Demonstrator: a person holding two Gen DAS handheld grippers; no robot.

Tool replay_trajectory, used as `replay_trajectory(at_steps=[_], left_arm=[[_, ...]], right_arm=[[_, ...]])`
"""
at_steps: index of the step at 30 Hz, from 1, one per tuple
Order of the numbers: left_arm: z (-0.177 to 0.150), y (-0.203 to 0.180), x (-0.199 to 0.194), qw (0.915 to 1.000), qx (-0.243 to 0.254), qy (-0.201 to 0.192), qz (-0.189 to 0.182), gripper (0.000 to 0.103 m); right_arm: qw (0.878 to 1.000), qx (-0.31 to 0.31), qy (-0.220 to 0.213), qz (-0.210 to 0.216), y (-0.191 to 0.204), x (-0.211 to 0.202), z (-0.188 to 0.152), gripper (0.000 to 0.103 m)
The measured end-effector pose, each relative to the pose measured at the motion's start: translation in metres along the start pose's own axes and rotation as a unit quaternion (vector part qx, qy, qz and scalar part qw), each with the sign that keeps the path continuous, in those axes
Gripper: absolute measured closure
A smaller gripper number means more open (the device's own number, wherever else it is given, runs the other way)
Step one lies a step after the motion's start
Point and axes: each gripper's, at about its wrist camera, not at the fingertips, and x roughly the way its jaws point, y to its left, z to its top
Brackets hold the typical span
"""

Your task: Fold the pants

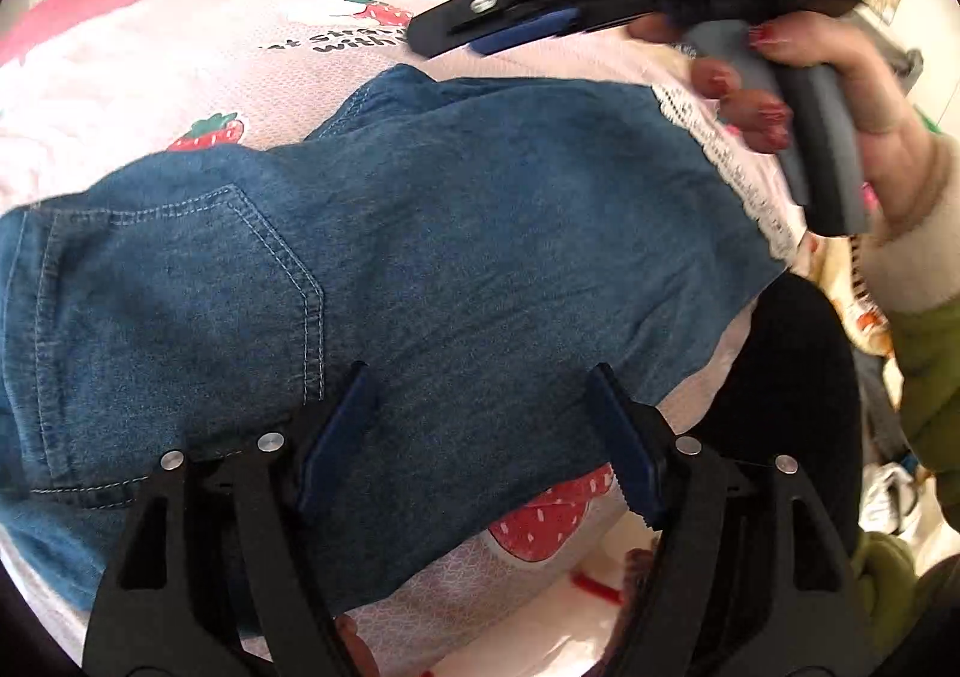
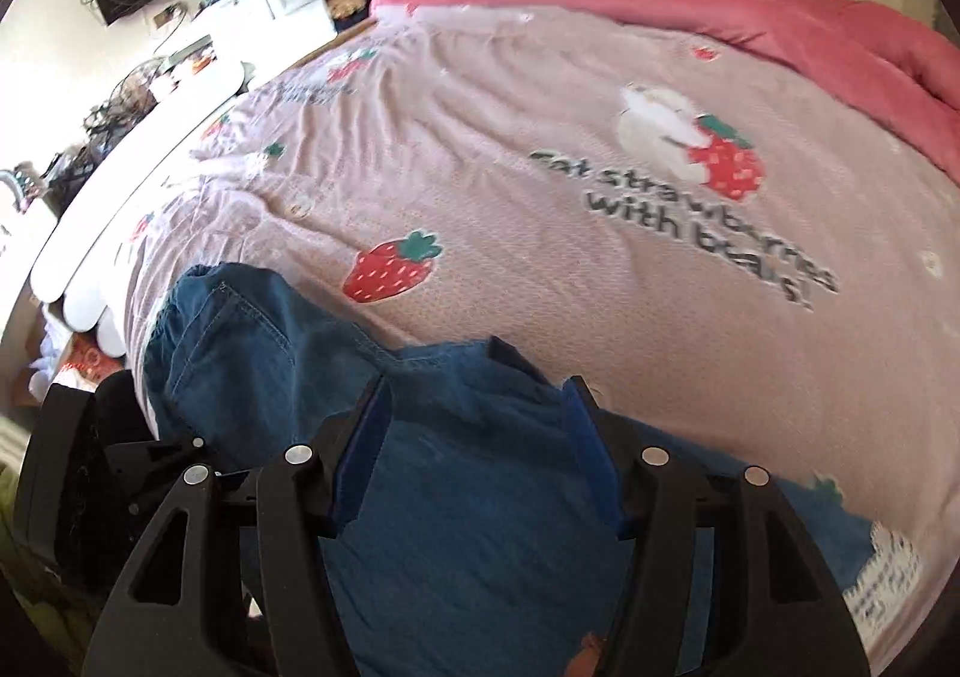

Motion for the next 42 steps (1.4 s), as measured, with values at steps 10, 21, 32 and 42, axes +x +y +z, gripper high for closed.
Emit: replay_trajectory(at_steps=[10,21,32,42], left_arm=[[-0.003,0.005,-0.006,0.9997,-0.003,-0.017,-0.014,0.036],[-0.004,0.004,-0.006,0.9995,0.001,-0.025,-0.019,0.031],[0.066,0.033,-0.022,0.9946,-0.064,-0.071,-0.039,0.025],[0.135,0.068,0.043,0.9966,-0.072,0.004,0.041,0.025]], right_arm=[[0.998,0.052,0.029,0.006,-0.02,0.05,0.03,0.101],[0.987,0.137,-0.087,0.009,-0.072,-0.005,0.002,0.077],[0.95,0.232,-0.169,-0.121,-0.15,-0.131,-0.123,0.04],[0.942,0.305,-0.134,-0.051,-0.192,-0.102,-0.156,0.039]])
